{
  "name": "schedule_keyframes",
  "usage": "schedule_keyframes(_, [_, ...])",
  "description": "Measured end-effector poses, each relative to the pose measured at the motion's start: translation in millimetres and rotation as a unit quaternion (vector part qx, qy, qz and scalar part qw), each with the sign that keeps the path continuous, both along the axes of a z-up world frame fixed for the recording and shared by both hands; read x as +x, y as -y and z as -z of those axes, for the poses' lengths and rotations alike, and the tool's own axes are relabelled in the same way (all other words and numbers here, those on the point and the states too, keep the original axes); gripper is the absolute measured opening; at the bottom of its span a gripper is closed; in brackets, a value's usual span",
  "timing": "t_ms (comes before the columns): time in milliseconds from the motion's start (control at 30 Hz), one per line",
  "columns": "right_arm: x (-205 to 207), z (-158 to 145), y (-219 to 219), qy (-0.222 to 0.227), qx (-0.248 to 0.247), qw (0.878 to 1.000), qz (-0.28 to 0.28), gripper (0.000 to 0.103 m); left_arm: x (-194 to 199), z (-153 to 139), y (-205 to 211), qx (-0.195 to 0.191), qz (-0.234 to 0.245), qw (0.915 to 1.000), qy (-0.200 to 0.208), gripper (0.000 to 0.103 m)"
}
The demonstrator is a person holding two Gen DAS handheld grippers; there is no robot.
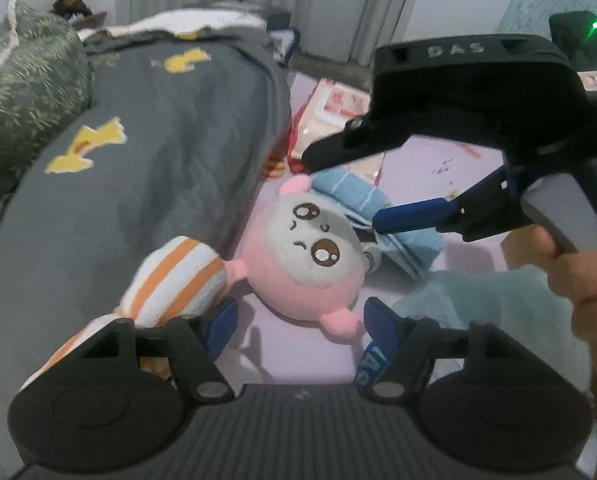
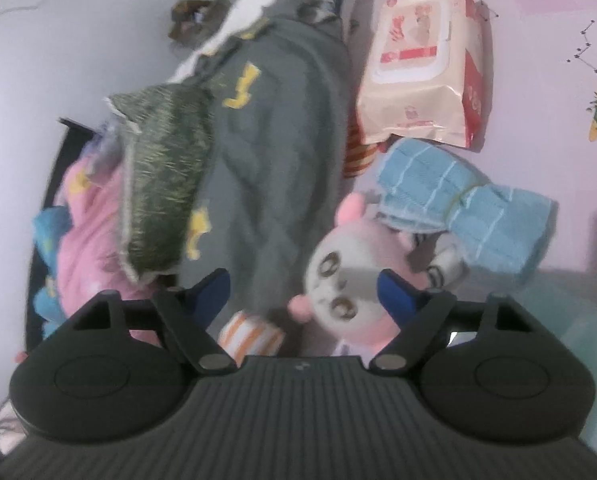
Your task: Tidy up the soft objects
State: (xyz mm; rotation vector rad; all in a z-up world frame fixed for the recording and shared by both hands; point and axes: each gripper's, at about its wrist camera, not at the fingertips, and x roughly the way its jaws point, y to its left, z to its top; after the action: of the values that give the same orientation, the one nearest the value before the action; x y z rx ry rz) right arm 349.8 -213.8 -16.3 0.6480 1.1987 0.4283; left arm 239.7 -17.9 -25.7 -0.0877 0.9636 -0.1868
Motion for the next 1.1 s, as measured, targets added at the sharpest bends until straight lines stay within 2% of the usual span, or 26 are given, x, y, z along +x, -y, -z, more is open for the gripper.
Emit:
schedule_keyframes(133, [11,24,-2,-0.021,-0.012,1.0,-0.009,0.068,10,7,12,0.02,0.007,0.9998,-0.003,0.072])
schedule_keyframes(400, [21,50,-3,-0.043,-0.015,0.998,-0.031,0.069,22,14,32,0.047,0.004,0.9987,-0.016,0.075])
schedule_keyframes(700, [31,65,3,-0.072,0.021,0.996,-0.054,0.073,29,20,51,0.099,-0.004,0.9951,-0.005,0.078])
schedule_keyframes(867, [34,74,4,-0.079,0.043,0.994,-0.06,0.075,32,18,55,0.106,-0.007,0.9944,-0.004,0.077])
schedule_keyframes(967, [33,70,5,-0.069,0.045,0.994,-0.067,0.073,31,14,54,0.1,-0.006,0.995,-0.002,0.076])
schedule_keyframes(1100, [28,61,12,-0.066,0.056,0.994,-0.062,0.072,23,0,57,0.108,0.001,0.9938,0.026,0.076])
